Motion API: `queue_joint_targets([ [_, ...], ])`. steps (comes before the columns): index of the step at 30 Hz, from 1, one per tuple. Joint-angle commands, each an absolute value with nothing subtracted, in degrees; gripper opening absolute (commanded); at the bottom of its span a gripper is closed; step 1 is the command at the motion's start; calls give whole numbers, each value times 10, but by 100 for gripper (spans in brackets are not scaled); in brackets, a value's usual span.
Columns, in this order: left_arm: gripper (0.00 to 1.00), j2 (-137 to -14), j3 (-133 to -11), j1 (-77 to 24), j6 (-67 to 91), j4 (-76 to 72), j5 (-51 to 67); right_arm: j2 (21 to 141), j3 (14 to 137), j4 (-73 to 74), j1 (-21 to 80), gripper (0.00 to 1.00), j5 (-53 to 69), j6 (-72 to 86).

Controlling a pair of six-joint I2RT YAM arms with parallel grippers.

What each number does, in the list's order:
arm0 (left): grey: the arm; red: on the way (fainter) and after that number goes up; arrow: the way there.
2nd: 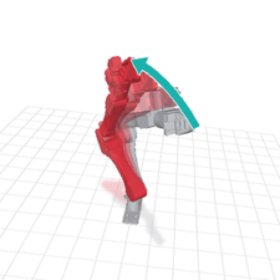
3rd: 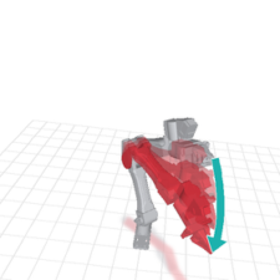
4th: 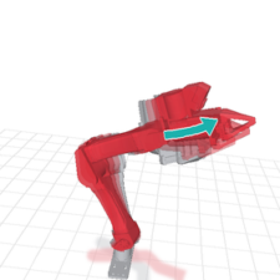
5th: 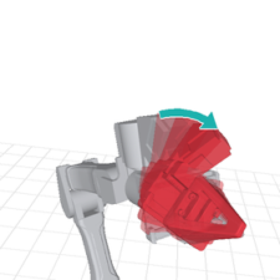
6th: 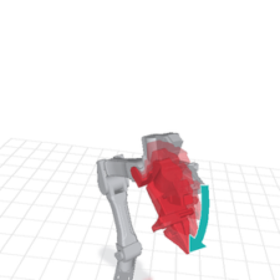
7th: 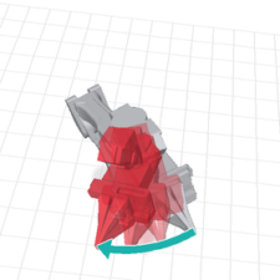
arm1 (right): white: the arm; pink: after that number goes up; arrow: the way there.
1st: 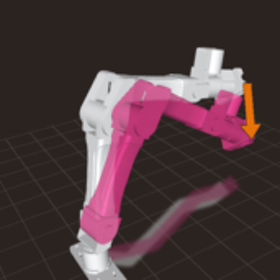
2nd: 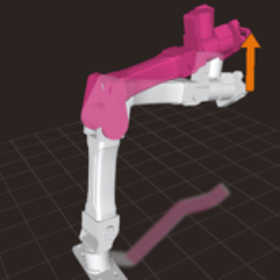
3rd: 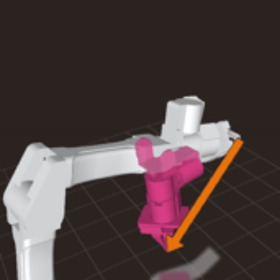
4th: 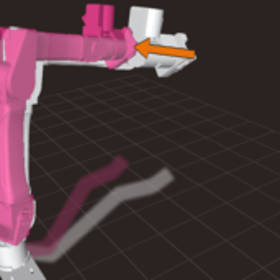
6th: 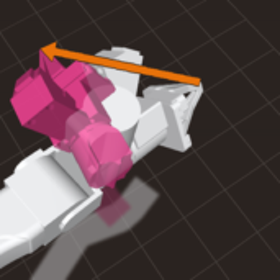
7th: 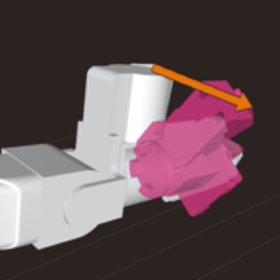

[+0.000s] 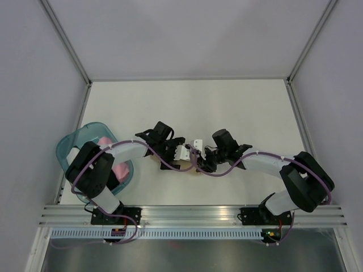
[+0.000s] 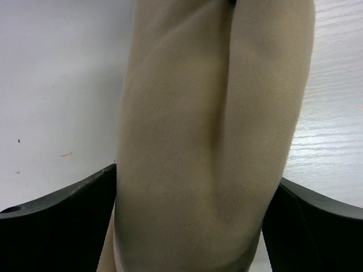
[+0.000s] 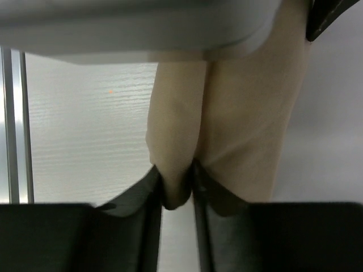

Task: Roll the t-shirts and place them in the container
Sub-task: Place the rolled tshirt into the container

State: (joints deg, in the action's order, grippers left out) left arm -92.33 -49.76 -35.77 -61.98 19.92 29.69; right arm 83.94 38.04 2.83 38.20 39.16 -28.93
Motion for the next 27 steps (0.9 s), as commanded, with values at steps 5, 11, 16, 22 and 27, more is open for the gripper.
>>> queue_joint_targets([
  [5,93,-950,-479,-368,-625,165,245,781,407,72,390,56,364,-330],
  [11,59,-951,-461,-368,-655,186,238,697,426,206,389,59,330,-380],
  [16,47,-953,-477,-368,-628,209,244,639,433,285,389,60,284,-386],
  [22,41,-957,-524,-366,-459,210,222,562,414,232,385,60,223,-318],
  [27,30,-962,-548,-365,-308,211,169,511,390,143,384,61,162,-253],
])
